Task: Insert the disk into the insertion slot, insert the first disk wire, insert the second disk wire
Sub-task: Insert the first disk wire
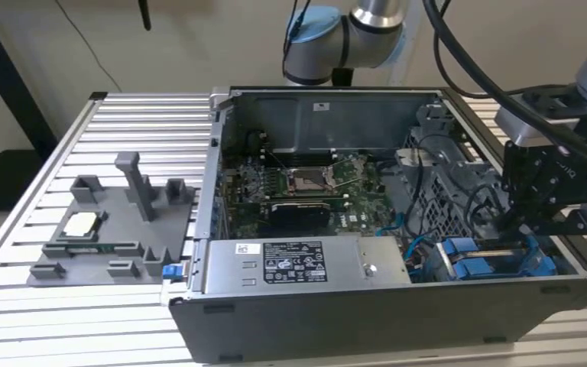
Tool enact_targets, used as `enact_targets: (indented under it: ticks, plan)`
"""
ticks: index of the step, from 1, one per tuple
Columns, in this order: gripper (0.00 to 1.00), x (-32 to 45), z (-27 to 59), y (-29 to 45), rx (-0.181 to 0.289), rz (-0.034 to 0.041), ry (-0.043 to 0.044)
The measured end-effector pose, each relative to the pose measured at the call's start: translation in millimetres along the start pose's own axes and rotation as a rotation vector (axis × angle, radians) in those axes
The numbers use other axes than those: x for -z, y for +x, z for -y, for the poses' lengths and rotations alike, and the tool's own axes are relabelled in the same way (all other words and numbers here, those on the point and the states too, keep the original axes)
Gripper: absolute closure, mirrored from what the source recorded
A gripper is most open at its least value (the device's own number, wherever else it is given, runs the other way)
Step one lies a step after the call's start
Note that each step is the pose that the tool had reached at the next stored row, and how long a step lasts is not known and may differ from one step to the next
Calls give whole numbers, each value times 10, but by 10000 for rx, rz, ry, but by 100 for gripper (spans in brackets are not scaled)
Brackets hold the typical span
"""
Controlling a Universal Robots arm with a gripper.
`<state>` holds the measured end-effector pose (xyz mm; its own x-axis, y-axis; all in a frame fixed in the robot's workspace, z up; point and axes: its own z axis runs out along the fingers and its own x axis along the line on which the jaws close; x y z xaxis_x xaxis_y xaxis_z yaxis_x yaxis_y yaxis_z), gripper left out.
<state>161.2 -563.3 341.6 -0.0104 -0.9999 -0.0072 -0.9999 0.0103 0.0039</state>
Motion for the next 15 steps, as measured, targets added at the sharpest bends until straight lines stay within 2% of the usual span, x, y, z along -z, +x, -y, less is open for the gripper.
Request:
enact_targets:
  ticks: [5,11,13,15]
  plan:
    - [81,-13,-1,-18,-75,-4,1]
    - [81,-94,-1,-17,-82,-20,1]
    - [81,-106,-1,-18,-82,4,-1]
    - [80,-73,-1,-18,-90,14,0]
